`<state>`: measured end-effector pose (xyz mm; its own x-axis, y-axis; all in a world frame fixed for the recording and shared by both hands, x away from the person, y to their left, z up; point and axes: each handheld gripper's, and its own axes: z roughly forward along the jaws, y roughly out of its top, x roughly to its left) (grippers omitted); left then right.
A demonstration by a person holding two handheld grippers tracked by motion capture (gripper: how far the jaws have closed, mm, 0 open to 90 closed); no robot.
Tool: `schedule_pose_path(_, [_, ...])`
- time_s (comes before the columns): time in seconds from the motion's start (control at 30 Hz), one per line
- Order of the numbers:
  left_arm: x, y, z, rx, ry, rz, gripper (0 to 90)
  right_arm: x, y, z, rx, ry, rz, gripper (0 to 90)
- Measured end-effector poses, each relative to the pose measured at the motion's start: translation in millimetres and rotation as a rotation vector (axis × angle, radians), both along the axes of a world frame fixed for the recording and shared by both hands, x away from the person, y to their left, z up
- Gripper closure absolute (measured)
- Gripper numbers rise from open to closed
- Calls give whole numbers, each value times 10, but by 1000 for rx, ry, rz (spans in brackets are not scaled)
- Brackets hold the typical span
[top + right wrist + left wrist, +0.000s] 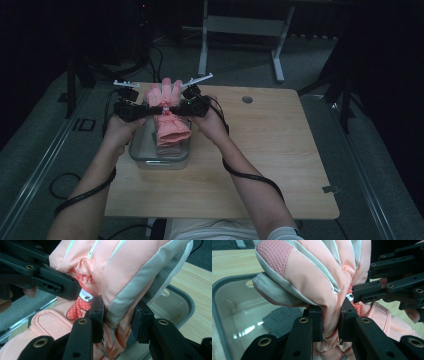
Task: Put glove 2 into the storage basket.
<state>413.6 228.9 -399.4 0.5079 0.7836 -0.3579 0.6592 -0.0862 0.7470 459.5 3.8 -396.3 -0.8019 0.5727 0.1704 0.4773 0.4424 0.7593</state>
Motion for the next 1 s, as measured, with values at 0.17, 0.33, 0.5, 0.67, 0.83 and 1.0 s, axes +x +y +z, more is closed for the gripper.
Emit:
schedule_pose_path(0.17, [6, 55, -49, -9, 0, 20, 760, 44, 85, -19, -11, 3, 14, 658])
schedule_pose_path(0.33, [34, 82, -154, -14, 16, 42, 760, 109, 136, -92, -27, 13, 28, 658])
schedule_pose_path(0.5, [86, 100, -321, -29, 45, 56, 760, 184, 174, -231, -46, 40, 38, 659])
schedule_pose_path(0.67, [126, 101, -478, -31, 76, 59, 760, 226, 195, -380, -68, 61, 33, 658])
schedule_pose_path(0.83, [156, 101, -641, -22, 122, 59, 759, 244, 208, -554, -79, 100, 28, 659])
schedule_pose_path(1.0, [178, 93, -785, -11, 167, 69, 757, 256, 240, -710, -106, 127, 24, 658])
